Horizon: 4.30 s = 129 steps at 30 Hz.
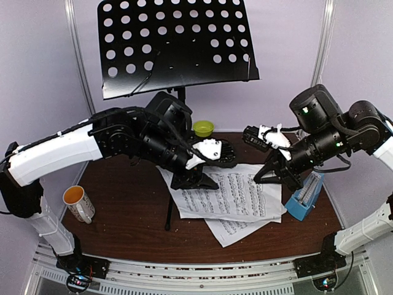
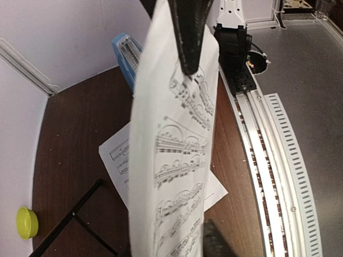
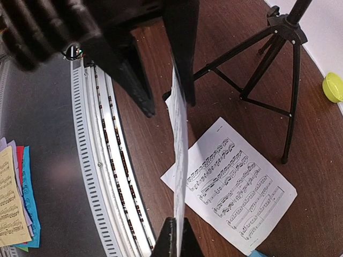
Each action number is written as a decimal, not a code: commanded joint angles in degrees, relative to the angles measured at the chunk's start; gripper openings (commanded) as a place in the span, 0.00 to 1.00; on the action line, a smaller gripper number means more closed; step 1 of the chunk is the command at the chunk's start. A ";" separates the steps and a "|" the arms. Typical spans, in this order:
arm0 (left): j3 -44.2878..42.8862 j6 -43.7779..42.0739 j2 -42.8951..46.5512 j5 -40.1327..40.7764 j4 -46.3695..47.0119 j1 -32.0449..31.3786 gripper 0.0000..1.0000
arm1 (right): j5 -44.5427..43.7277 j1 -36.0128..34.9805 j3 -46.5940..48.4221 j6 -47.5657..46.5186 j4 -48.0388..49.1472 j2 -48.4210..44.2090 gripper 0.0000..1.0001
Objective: Set up the instrument practice props
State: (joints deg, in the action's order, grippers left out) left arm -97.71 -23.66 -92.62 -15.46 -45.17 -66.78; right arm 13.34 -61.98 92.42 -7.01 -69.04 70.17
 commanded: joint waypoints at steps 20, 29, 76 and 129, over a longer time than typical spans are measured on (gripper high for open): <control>11.22 31.26 17.76 -5.90 32.62 6.88 0.00 | -14.48 0.80 -23.62 14.27 38.03 -30.82 1.00; 10.68 37.63 18.28 -8.52 42.48 7.28 0.00 | -14.67 0.78 -33.52 17.93 58.92 -30.73 1.00; -18.16 22.62 14.48 50.29 15.24 1.39 0.54 | -17.50 6.60 35.45 -0.52 45.74 13.07 0.00; -1.55 27.44 17.19 59.56 30.35 1.13 0.00 | -23.30 8.80 40.29 0.32 49.00 20.64 0.00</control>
State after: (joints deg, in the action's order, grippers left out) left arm -102.04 2.94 -76.44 43.83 -25.47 -65.76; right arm -8.25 -53.32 133.38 -6.20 -20.45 91.61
